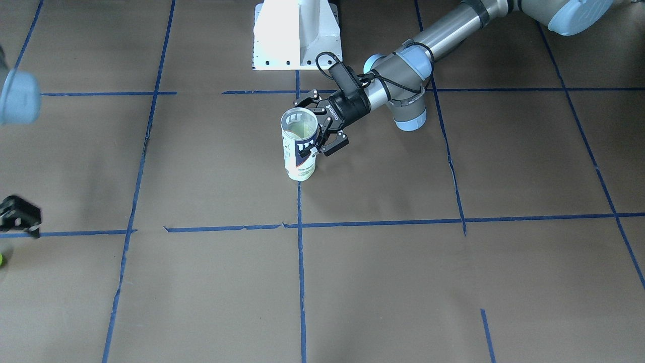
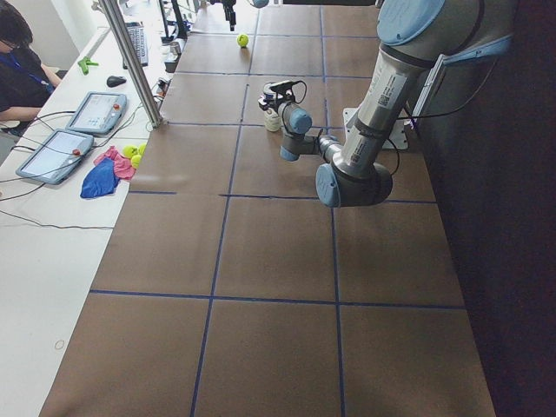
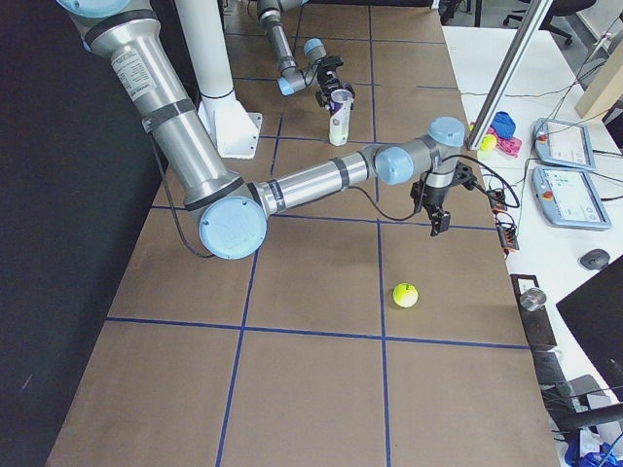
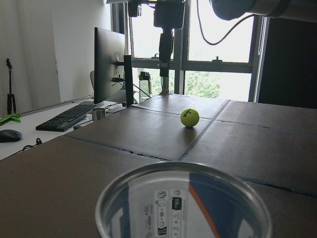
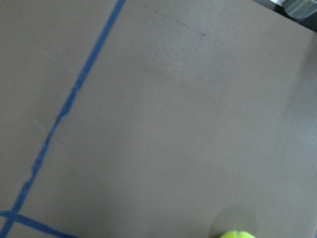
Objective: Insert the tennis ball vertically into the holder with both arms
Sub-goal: 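Move the right gripper to the second tennis ball and grasp it, then carry the second ball with the right gripper over the tube, then open the right gripper to drop the second ball into the tube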
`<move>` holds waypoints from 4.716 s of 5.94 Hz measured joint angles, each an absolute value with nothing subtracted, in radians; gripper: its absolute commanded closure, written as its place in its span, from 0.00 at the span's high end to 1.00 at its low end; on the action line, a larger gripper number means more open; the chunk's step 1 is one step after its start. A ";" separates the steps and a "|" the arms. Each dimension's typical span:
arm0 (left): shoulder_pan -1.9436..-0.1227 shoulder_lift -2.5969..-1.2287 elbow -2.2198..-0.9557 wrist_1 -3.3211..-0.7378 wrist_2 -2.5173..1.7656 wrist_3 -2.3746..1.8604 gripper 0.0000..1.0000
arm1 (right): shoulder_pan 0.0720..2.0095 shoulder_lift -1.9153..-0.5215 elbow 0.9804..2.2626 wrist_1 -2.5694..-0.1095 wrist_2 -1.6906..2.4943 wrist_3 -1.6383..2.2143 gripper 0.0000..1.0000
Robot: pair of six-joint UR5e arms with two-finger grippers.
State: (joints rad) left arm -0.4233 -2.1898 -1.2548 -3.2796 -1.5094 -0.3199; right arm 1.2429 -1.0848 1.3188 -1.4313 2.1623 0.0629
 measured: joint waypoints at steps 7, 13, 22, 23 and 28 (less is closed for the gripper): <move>-0.423 -2.187 -1.254 -3.280 -1.509 -0.319 0.87 | 1.207 -1.211 1.129 -1.154 2.102 -0.010 0.99; -0.422 -2.187 -1.252 -3.279 -1.509 -0.319 0.87 | 1.191 -1.204 1.243 -1.187 2.105 0.037 0.07; -0.420 -2.189 -1.252 -3.278 -1.509 -0.319 0.87 | 0.664 -0.777 1.981 -1.961 1.944 1.130 0.08; -0.420 -2.189 -1.252 -3.277 -1.509 -0.319 0.87 | 0.631 -0.726 1.960 -1.981 1.920 1.169 0.08; -0.420 -2.191 -1.252 -3.274 -1.493 -0.319 0.87 | 0.580 -0.590 1.804 -1.985 1.869 1.217 0.99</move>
